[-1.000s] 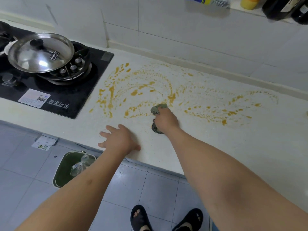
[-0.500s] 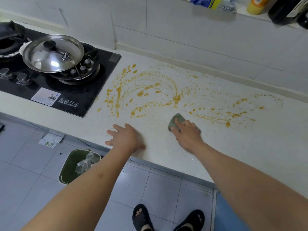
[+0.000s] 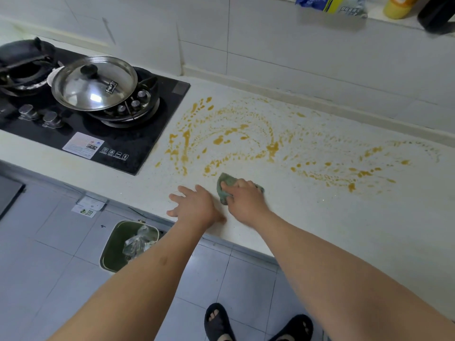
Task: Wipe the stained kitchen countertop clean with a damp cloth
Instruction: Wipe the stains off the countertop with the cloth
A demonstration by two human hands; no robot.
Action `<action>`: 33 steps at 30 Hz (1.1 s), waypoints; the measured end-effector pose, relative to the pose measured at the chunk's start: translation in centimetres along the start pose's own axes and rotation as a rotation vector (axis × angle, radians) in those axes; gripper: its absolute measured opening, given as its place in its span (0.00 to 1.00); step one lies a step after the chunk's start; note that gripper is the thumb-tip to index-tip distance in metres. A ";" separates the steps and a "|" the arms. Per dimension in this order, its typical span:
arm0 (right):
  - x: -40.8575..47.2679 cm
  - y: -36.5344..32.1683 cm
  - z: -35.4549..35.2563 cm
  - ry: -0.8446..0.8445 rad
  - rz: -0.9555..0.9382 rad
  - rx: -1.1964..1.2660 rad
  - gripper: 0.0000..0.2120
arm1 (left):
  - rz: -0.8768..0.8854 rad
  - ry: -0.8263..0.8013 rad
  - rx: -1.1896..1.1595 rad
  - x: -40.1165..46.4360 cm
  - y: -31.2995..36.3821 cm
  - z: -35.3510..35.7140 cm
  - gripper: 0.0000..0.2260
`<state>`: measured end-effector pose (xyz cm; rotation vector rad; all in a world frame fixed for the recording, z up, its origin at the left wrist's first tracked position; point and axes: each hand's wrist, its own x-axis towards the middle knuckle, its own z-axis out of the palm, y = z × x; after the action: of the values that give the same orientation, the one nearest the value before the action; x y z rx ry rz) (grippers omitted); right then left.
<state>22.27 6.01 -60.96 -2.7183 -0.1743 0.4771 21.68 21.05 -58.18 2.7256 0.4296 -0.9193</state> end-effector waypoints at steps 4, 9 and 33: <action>-1.6 5.4 -2.2 0.062 0.156 -0.022 0.22 | 0.006 -0.009 0.004 -0.1 -0.1 -0.1 0.57; -2.7 8.3 -4.0 0.127 0.413 0.059 0.24 | -0.010 -0.022 -0.002 0.1 0.1 -0.1 0.59; -1.6 5.4 -8.4 0.038 0.418 0.553 0.15 | -0.012 -0.031 -0.002 -0.6 0.5 -0.7 0.56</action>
<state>23.97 -2.13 -55.24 -2.2052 0.4770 0.4959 21.82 20.66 -57.16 2.7055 0.4418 -0.9627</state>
